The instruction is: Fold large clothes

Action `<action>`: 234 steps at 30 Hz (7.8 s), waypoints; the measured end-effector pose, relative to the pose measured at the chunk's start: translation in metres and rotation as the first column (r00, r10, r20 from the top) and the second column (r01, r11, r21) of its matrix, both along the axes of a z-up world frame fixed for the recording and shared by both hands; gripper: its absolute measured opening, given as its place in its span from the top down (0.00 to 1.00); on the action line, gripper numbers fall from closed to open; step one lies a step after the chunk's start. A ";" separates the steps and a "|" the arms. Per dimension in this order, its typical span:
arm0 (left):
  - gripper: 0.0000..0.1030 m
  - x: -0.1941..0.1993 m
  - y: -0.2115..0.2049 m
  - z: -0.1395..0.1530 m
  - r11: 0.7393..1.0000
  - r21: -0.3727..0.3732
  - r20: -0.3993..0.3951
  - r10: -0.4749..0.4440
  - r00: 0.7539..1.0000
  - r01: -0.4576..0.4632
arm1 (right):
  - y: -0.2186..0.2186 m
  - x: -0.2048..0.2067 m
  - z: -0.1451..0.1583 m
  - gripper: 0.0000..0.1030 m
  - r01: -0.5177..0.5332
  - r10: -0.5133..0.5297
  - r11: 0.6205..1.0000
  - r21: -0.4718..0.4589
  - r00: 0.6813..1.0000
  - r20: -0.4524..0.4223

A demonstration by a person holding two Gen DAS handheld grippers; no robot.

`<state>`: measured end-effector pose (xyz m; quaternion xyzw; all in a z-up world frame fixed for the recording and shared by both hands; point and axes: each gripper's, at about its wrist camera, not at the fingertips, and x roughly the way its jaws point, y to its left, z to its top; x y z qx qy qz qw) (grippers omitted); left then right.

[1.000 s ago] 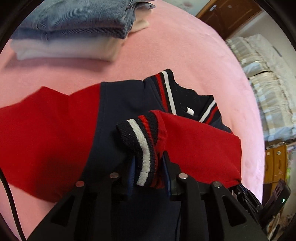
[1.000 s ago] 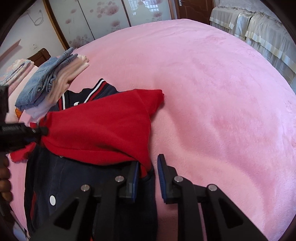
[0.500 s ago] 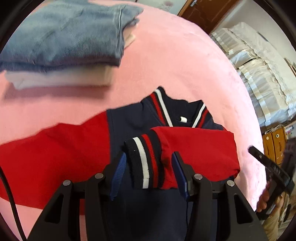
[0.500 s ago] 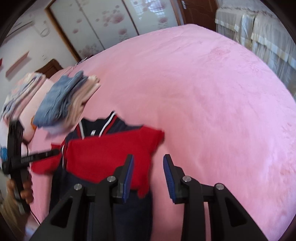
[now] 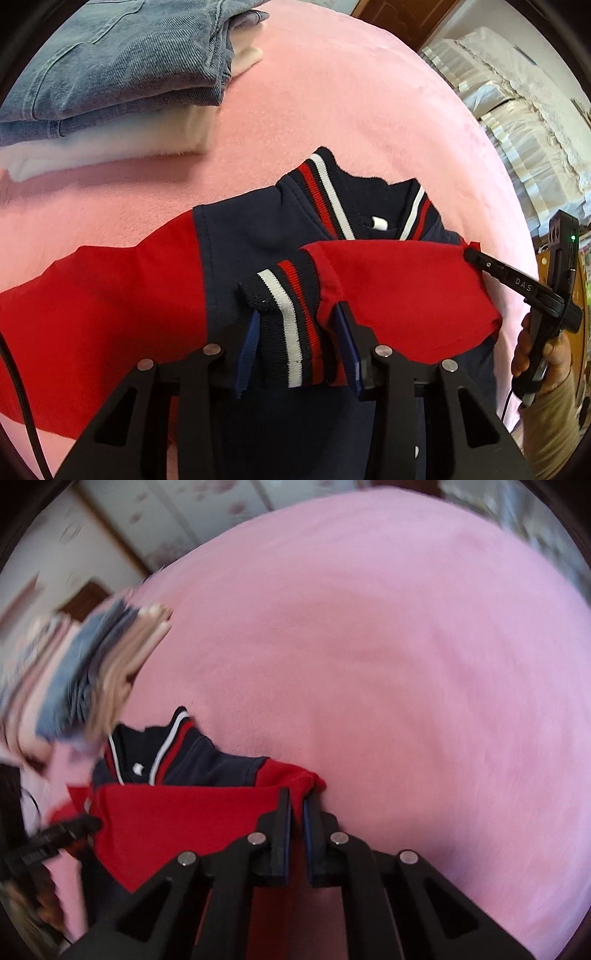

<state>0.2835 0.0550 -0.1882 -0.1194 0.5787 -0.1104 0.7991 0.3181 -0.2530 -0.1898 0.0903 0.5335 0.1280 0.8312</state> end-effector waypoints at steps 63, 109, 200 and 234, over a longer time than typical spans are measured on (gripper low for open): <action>0.18 -0.098 -0.044 0.082 0.982 0.173 0.203 0.032 0.979 -0.068 | 0.007 -0.148 0.074 0.45 0.221 -0.216 0.970 -0.102 0.974 0.064; 0.94 -0.132 0.213 0.041 0.803 -0.155 0.211 0.596 0.775 -0.575 | 0.253 -0.178 0.066 0.29 -0.127 0.154 0.965 -0.231 0.983 0.102; 0.38 -0.083 0.026 -0.005 0.993 0.076 0.073 0.087 0.994 -0.092 | 0.024 -0.124 0.041 0.74 0.213 -0.219 0.973 0.086 0.973 0.076; 0.92 0.024 0.084 -0.030 0.912 -0.336 0.029 0.260 0.965 -0.235 | 0.027 -0.064 0.026 0.88 0.077 -0.085 0.994 0.072 0.990 0.115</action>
